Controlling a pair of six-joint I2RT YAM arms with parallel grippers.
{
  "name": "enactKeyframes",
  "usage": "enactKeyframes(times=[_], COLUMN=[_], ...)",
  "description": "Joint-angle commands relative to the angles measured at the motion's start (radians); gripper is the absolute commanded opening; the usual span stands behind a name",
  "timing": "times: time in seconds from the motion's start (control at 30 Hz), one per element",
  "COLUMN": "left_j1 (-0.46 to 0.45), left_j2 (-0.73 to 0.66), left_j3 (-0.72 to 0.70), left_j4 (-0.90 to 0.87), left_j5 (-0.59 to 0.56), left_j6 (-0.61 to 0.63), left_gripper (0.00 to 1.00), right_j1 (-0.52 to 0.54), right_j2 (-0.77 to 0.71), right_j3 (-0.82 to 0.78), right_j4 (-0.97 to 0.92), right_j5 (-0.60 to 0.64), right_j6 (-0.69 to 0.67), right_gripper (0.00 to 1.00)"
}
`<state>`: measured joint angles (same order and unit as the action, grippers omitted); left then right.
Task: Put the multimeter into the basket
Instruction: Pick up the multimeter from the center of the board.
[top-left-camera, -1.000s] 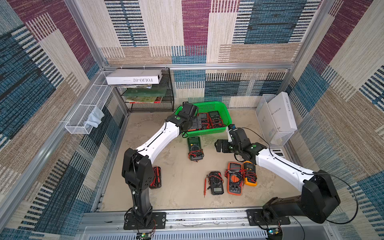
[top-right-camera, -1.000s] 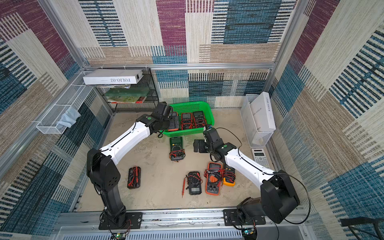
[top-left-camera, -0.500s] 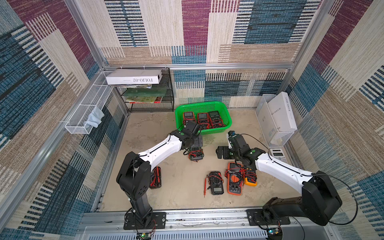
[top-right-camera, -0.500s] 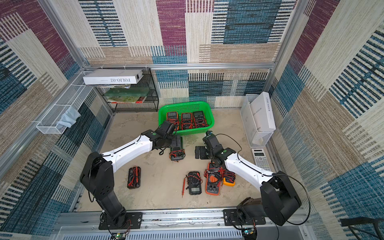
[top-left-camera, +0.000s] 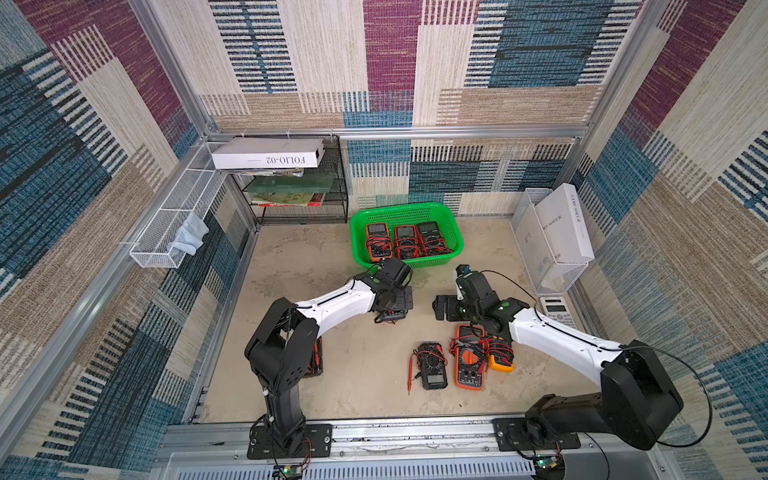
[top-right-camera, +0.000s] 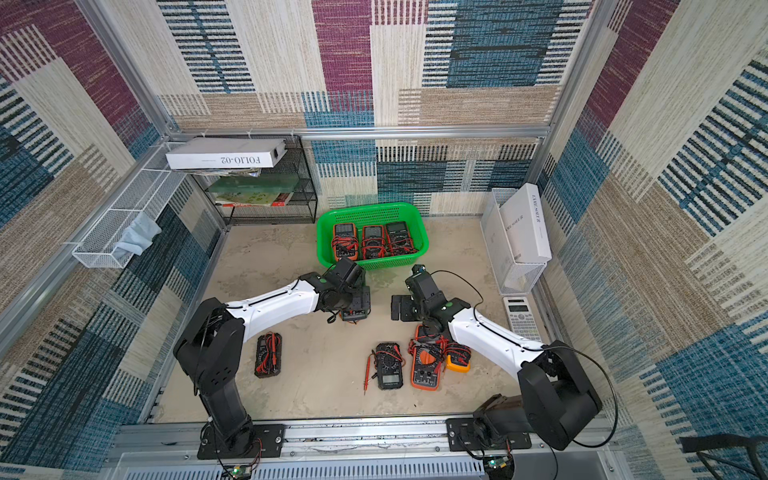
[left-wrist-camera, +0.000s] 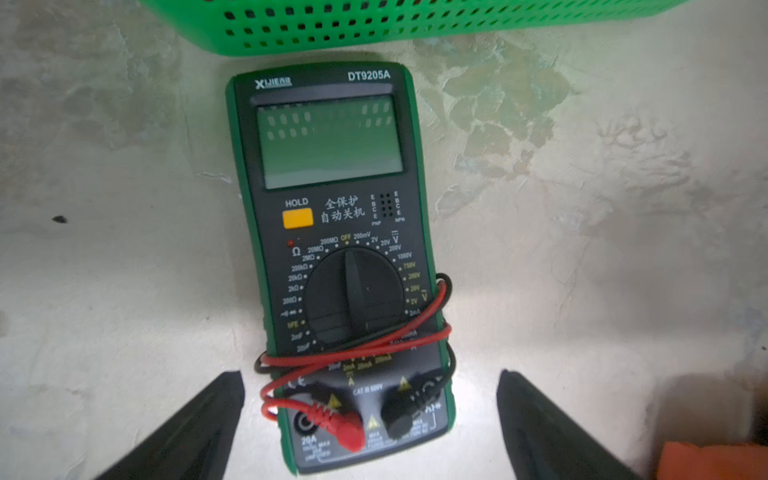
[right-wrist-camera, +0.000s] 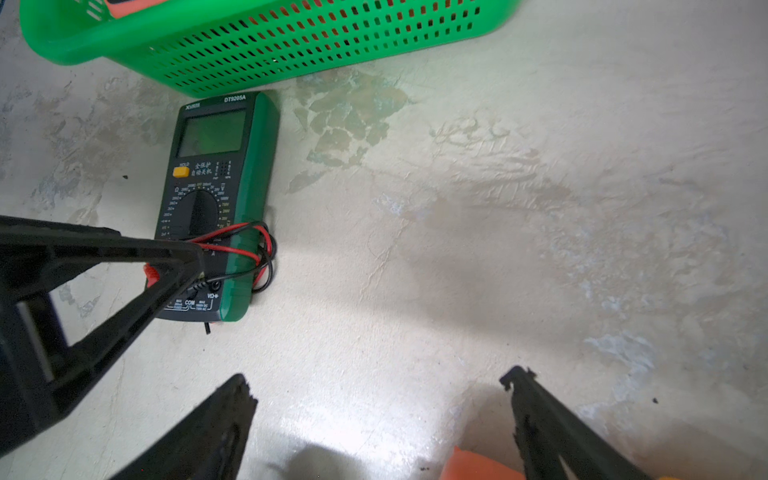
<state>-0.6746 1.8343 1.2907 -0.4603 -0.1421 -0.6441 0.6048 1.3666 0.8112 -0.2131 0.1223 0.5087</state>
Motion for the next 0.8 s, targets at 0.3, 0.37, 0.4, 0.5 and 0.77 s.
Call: enactKeyframes(times=[0.3, 0.37, 0.4, 0.5, 0.77], left_j1=[0.0, 0.0, 0.0, 0.0, 0.0], left_j2=[0.067, 0.075, 0.08, 0.089, 0.134], left_j3=[0.043, 0.047, 0.048, 0.05, 0.061], left_j4=[0.018, 0.009, 0.002, -0.009, -0.012], left_j5=[-0.011, -0.026, -0.033, -0.049, -0.057], left_j6=[0.003, -0.002, -0.005, -0.008, -0.007], left_gripper=[1.0, 1.0, 1.0, 1.0, 1.0], right_j1=[0.0, 0.0, 0.0, 0.0, 0.0], right_j2=[0.009, 0.011, 0.012, 0.015, 0.025], right_j3=[0.009, 0.012, 0.014, 0.02, 0.031], right_j4=[0.012, 0.011, 0.01, 0.009, 0.008], right_j5=[0.0, 0.002, 0.002, 0.002, 0.0], right_j6=[-0.004, -0.005, -0.006, -0.007, -0.009], right_gripper=[1.0, 1.0, 0.99, 1.0, 1.0])
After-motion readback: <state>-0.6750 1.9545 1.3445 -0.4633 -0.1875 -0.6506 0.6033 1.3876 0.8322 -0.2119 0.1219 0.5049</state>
